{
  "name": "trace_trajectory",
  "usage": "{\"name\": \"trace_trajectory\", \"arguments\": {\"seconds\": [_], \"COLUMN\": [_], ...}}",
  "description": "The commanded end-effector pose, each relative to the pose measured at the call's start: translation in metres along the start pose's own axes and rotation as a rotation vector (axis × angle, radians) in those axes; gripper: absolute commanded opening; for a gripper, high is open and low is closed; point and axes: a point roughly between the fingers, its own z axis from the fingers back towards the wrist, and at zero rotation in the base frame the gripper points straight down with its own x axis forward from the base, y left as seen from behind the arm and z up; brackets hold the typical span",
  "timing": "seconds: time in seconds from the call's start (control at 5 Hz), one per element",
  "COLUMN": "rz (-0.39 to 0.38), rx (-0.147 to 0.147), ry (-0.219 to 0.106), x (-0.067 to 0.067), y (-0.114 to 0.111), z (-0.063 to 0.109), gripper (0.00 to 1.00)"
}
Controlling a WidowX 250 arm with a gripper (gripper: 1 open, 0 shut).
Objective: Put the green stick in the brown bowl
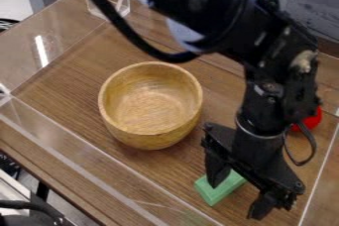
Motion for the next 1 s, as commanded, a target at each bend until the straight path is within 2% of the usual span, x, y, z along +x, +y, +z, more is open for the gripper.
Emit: {"name": "trace_trajectory", "arguments": {"seconds": [0.0,0.4,0.8], "rz": [0.009,0.018,0.108], "rx": [-0.012,-0.015,-0.02], "ry": [-0.049,-0.054,-0.064], "x": [0.017,0.025,0.026], "y": [-0.01,-0.006,0.02], "z": [0.003,0.003,-0.002], "gripper": [1.0,1.0,1.0]}}
